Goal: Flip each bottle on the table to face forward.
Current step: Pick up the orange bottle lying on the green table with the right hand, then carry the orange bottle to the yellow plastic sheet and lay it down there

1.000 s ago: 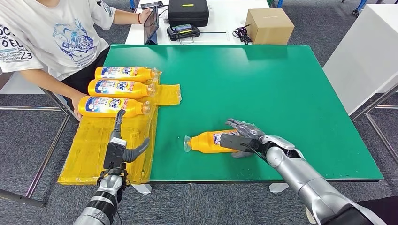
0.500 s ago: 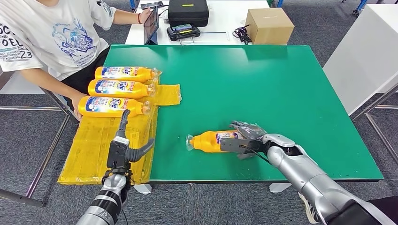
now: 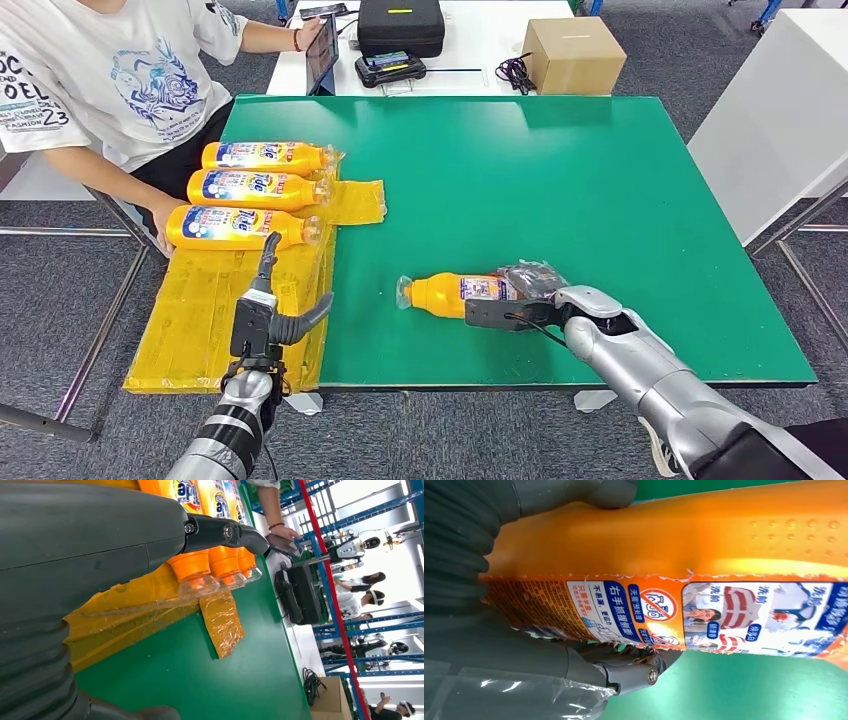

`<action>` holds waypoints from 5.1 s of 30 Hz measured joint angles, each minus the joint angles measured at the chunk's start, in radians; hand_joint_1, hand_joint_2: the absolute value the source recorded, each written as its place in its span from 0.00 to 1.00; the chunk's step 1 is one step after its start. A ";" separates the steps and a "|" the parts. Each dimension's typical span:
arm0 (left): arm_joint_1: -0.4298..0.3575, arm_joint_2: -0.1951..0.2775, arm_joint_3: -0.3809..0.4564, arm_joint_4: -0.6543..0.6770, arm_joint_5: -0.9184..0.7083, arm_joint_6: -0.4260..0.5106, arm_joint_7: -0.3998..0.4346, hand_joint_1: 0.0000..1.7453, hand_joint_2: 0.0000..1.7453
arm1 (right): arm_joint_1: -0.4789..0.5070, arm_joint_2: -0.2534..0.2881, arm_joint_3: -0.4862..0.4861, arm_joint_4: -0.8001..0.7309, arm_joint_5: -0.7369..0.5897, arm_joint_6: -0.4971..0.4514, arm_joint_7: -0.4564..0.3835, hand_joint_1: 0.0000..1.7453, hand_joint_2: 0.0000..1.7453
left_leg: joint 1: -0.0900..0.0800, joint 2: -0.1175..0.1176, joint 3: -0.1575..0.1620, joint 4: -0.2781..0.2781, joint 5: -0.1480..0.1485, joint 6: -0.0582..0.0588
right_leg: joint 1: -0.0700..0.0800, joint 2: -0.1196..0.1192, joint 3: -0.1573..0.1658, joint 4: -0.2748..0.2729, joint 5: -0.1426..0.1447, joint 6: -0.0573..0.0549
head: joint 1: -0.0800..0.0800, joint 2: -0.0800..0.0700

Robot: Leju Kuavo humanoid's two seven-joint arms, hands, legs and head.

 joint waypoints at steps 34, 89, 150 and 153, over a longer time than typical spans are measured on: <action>0.102 -0.016 -0.048 -0.193 0.476 -0.564 0.282 0.00 1.00 | 0.567 0.436 -0.764 -0.568 -0.114 -0.621 -0.442 1.00 1.00 | 0.001 -0.002 -0.006 -0.001 -0.001 -0.001 | 0.001 -0.001 -0.005 0.000 -0.001 -0.001 | 0.000 0.000; 0.104 -0.001 -0.199 -0.204 0.531 -0.691 0.321 0.00 1.00 | 0.433 0.618 -0.459 0.004 -0.081 -0.546 -0.491 1.00 1.00 | 0.002 -0.002 -0.006 -0.001 -0.001 -0.001 | 0.001 -0.001 -0.006 0.001 -0.001 -0.001 | 0.000 0.000; -0.006 0.102 -0.027 -0.226 -0.672 0.288 0.125 1.00 1.00 | 0.522 0.585 -0.417 -0.624 -0.158 -0.643 -0.488 0.00 0.00 | 0.002 0.000 -0.006 -0.001 0.000 -0.001 | 0.001 0.000 -0.006 0.001 -0.001 -0.001 | 0.000 0.000; -0.014 0.111 -0.005 -0.207 -0.888 0.296 0.134 1.00 1.00 | 0.522 0.581 -0.404 -0.655 -0.177 -0.644 -0.497 0.00 0.00 | 0.002 0.001 -0.006 -0.001 0.000 -0.001 | 0.001 0.000 -0.006 0.001 -0.001 -0.001 | 0.001 0.000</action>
